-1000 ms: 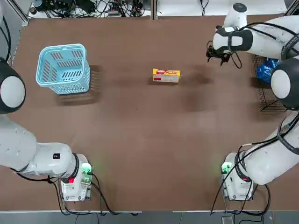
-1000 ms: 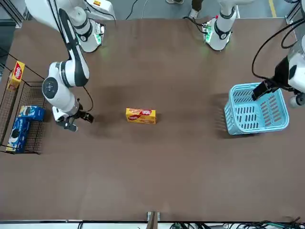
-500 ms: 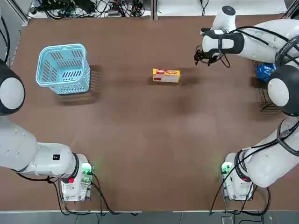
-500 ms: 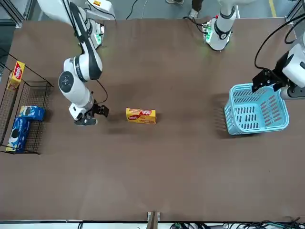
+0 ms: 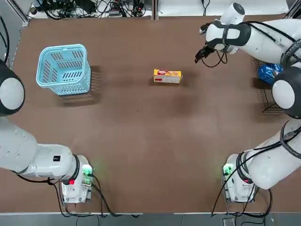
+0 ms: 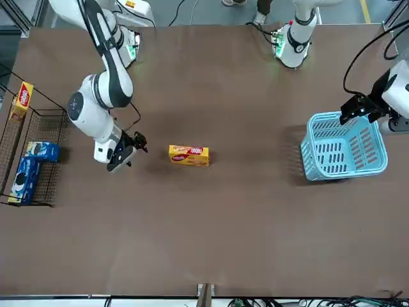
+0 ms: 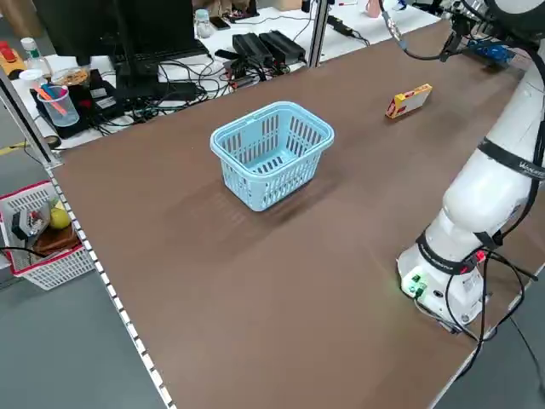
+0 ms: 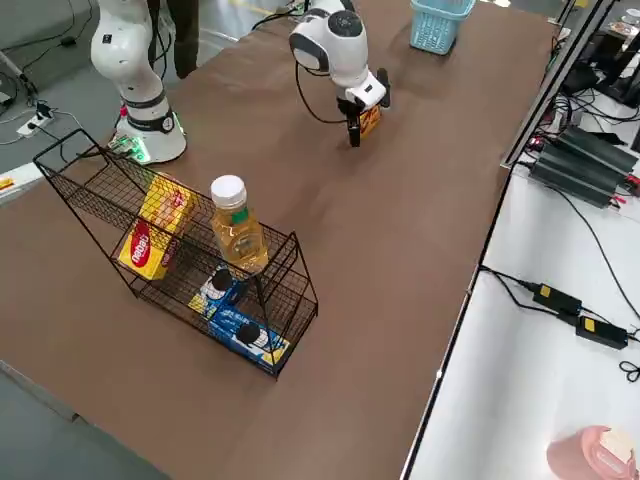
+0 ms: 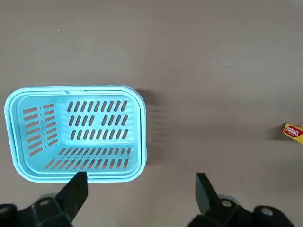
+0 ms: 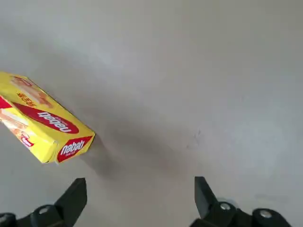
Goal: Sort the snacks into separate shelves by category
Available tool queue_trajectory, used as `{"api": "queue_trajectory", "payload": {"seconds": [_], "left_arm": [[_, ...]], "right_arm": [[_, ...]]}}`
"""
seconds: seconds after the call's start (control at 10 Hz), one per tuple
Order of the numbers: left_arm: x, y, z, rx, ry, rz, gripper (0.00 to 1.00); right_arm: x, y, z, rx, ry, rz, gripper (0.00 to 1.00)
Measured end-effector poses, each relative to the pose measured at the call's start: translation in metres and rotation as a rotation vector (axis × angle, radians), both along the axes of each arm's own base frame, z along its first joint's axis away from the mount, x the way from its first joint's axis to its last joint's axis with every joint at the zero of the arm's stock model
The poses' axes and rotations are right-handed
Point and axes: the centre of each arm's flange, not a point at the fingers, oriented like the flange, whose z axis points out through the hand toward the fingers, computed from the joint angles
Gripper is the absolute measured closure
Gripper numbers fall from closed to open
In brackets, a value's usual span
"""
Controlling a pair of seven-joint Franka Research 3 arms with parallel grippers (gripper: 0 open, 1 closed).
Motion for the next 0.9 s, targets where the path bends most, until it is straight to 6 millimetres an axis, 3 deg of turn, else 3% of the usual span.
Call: {"api": "queue_trajectory", "payload": {"seconds": [0.4,0.9], "left_arm": [[0.001,-0.006,-0.003,0.008,0.004,-0.032,0.0],[0.0,-0.015,0.004,0.019,-0.013,-0.051,0.0]], "right_arm": [[-0.001,-0.005,-0.004,0.09,-0.189,0.163,0.0],[-0.026,-0.004,-0.065,0.268,-0.279,0.242,0.0]]}}
